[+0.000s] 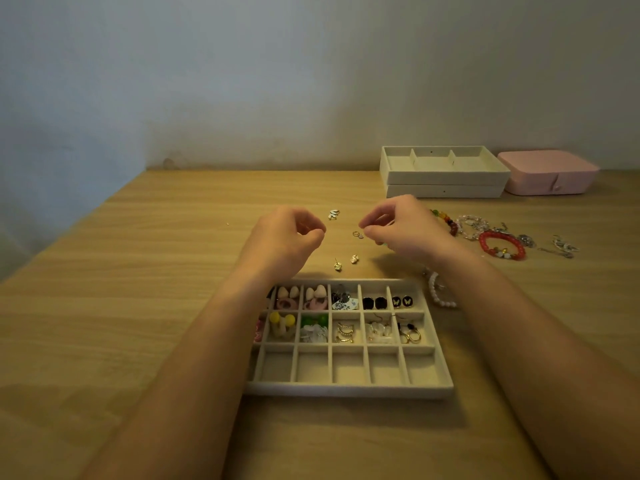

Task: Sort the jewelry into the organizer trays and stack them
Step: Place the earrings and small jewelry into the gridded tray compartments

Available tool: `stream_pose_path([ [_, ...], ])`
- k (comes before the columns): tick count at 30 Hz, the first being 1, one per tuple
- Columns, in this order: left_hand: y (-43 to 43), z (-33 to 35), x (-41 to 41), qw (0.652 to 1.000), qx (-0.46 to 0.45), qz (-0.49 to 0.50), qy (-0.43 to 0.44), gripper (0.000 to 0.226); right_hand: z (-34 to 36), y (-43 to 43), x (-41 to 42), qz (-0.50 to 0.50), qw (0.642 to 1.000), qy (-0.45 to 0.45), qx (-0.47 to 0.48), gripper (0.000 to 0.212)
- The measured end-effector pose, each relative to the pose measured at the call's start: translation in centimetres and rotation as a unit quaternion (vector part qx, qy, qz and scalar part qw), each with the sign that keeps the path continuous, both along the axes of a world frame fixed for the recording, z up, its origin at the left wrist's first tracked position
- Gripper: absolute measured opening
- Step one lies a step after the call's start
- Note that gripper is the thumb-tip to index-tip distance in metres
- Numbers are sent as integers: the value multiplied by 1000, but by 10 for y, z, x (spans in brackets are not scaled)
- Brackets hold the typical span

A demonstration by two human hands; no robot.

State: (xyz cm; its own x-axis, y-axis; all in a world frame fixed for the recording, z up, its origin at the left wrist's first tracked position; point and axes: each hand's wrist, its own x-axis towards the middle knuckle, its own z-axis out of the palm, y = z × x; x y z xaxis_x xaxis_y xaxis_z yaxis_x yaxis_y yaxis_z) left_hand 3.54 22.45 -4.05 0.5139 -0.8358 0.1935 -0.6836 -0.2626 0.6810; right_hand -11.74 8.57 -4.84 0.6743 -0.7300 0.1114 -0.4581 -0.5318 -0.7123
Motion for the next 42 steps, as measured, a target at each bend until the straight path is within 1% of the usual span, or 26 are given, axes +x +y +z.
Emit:
stream_pose_path([
  [2, 0, -1, 1, 1000, 3, 4, -8, 13, -1, 4, 6, 42, 995, 84, -22, 12],
  [4, 0, -2, 1, 1000, 8, 5, -11, 14, -2, 7, 11, 67, 989, 130, -31, 14],
  [7, 0, -4, -1, 1000, 15, -1, -14, 15, -5, 10, 15, 77, 983, 159, -48, 12],
  [10, -1, -5, -2, 1000, 18, -6, -11, 14, -7, 10, 18, 71, 982, 163, -65, 8],
  [12, 0, -6, -3, 1000, 17, -8, -11, 14, -7, 11, 18, 69, 985, 142, -70, 6],
  [14, 1, -6, -3, 1000, 16, -13, -18, 14, -7, 11, 16, 62, 992, 102, -51, 5],
  [15, 1, -6, -3, 1000, 15, -16, -18, 13, -7, 12, 14, 58, 996, 70, -25, 6],
  [17, 2, -6, -3, 1000, 9, -25, -8, 13, -5, 13, 8, 62, 996, -18, 56, 5],
  [19, 3, -6, -4, 999, 5, -42, 12, 18, -2, 14, 2, 76, 982, -105, 140, 5],
  [20, 3, -6, -4, 998, 1, -52, 25, 21, 0, 14, -1, 83, 972, -134, 173, 5],
  [23, 4, -3, -8, 993, -30, -79, 79, 24, -1, 17, -3, 102, 943, -190, 255, 7],
  [27, 7, 1, -12, 984, -92, -82, 126, 16, -2, 23, 0, 117, 899, -253, 338, 12],
  [30, 9, 3, -13, 976, -128, -80, 157, 16, -3, 27, 2, 116, 887, -279, 348, 9],
  [36, 9, 3, -13, 967, -142, -88, 190, 18, -4, 31, 2, 105, 907, -258, 316, 9],
  [42, 12, 2, -12, 959, -153, -74, 227, 14, -2, 35, 1, 118, 897, -269, 329, 10],
])
